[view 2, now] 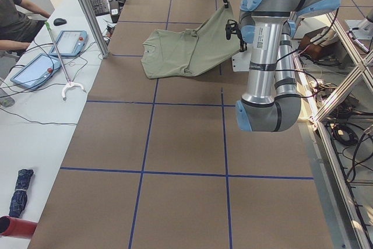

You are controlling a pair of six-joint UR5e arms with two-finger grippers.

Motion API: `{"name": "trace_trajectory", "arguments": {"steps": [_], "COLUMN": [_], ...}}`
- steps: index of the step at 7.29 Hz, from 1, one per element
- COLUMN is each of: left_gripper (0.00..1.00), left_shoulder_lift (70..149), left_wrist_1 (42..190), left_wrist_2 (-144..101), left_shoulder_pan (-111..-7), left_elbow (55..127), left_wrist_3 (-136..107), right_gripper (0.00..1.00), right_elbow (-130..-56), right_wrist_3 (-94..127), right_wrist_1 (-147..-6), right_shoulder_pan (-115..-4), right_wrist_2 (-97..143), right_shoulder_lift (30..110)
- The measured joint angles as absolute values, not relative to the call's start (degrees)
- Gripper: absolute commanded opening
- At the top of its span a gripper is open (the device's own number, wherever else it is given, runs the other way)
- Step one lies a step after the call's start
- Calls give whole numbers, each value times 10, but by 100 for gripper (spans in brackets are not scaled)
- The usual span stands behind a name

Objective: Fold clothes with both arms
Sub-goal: 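Lift the hem with both grippers and fold it toward the collar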

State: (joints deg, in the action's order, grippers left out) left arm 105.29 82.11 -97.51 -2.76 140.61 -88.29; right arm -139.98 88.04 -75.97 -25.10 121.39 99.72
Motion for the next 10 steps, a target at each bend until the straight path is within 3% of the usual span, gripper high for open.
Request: {"name": "trace_trajectory", "arguments": {"steps": [3, 6, 10], "left_gripper": [0, 0, 0], "left_shoulder_lift": [1108, 1151, 1236], "left_wrist_1": [818, 868, 990], "left_wrist_2": [-1009, -1048, -1051], "left_shoulder_pan": [-168, -321, -421], "left_elbow": [1346, 1203, 995], "left_wrist_3": [-817, -716, -701], "right_gripper": [0, 0, 0], "right_elbow": [-1306, -1192, -957], "right_wrist_3": [849, 795, 737], "right_wrist_1": [-759, -758, -757], "right_shoulder_pan": [-377, -469, -534], "right_wrist_2": [1212, 1207, 1200], "right_shoulder_lift": [899, 802, 634]}}
